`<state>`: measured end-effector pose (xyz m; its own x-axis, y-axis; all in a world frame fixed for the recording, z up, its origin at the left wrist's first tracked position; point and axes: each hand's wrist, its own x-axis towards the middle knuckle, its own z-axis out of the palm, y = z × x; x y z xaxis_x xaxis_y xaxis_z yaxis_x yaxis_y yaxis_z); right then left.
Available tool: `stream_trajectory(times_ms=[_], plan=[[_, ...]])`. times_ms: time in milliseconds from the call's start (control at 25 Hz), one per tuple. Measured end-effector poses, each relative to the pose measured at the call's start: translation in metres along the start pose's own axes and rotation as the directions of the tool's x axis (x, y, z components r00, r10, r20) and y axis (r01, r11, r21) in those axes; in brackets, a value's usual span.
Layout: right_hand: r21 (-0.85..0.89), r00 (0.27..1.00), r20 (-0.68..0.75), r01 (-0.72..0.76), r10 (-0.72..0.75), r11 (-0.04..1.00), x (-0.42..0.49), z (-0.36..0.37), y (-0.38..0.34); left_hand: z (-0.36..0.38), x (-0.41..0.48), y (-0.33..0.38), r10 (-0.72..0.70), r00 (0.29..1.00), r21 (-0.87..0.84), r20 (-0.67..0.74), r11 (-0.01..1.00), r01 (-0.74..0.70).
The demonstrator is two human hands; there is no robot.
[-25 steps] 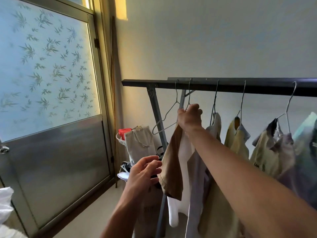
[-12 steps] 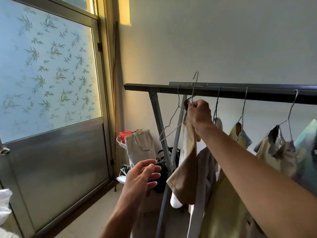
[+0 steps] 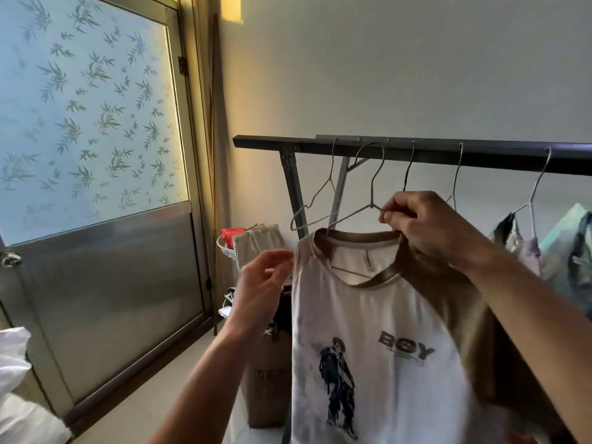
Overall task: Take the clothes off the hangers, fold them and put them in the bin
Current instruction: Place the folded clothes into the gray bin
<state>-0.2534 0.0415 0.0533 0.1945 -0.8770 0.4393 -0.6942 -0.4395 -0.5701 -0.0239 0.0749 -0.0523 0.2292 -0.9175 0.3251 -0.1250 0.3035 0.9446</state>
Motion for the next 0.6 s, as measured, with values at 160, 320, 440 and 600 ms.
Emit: stream_trajectory(times_ms=[160, 320, 440, 600], plan=[[0.071, 0.996, 0.059, 0.068, -0.073, 0.995, -0.017, -0.009, -0.002, -0.014, 0.002, -0.001, 0.155, 0.986, 0.265, 0.056, 0.950, -0.164], [0.159, 0.995, 0.048, 0.084, -0.092, 0.984, -0.026, -0.008, -0.002, -0.027, -0.012, 0.002, 0.281, 0.949, 0.200, 0.140, 0.931, -0.305], [0.191, 0.992, 0.063, 0.097, -0.111, 0.977, -0.031, -0.003, -0.005, -0.033, -0.019, 0.009, 0.394, 0.917, 0.194, 0.061, 0.897, -0.398], [0.271, 0.978, 0.037, 0.186, -0.203, 0.945, -0.038, 0.011, -0.014, -0.041, -0.024, 0.017, 0.412, 0.909, 0.169, 0.058, 0.894, -0.416]])
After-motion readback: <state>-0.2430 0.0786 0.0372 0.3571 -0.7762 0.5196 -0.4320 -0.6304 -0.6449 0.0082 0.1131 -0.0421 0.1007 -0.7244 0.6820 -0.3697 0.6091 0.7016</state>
